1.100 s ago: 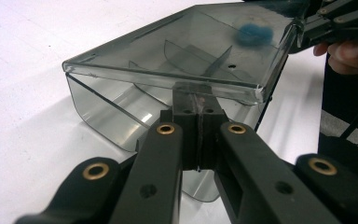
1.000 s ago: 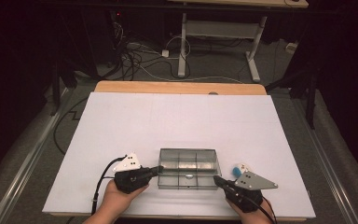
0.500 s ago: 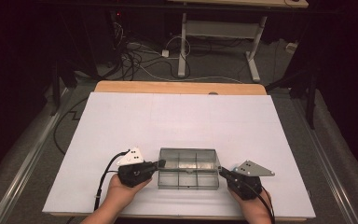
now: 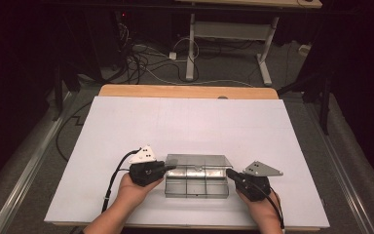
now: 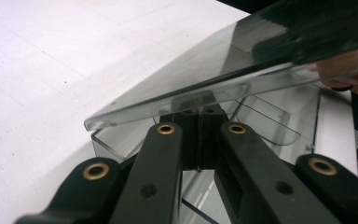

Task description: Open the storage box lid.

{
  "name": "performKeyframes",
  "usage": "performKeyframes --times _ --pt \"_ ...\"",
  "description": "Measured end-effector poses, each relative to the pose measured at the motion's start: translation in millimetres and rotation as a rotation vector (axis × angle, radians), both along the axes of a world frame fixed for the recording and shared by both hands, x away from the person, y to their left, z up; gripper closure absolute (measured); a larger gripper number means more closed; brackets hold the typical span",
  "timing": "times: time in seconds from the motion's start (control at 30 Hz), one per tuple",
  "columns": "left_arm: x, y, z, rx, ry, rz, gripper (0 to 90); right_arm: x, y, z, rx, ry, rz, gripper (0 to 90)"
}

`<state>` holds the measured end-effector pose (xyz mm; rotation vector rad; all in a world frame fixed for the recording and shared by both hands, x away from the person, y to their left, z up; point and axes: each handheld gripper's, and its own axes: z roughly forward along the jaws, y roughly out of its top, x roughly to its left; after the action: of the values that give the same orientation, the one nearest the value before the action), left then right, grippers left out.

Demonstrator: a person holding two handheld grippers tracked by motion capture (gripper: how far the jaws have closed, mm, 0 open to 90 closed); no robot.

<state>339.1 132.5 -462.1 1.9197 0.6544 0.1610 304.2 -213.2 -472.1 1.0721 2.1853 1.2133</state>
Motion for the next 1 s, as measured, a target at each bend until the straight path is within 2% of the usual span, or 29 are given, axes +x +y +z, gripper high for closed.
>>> performKeyframes --times 0.17,0.4,0.57,1.0 --pt "2.8 -1.2 -1.8 0.005 0.005 0.002 87.7 1.0 0.3 0.7 0.0 0.002 0.008 90.0" --pt "-0.9 7.1 -0.4 0.009 -0.005 0.019 87.7 3.4 6.7 0.5 0.001 -0.002 0.032 90.0" --pt "-1.9 11.8 2.4 -0.006 -0.017 0.034 87.7 5.3 11.8 0.2 -0.001 -0.004 0.054 90.0" --pt "10.0 14.9 7.0 -0.016 -0.029 0.065 87.7 10.7 20.1 1.8 -0.008 -0.016 0.067 90.0"
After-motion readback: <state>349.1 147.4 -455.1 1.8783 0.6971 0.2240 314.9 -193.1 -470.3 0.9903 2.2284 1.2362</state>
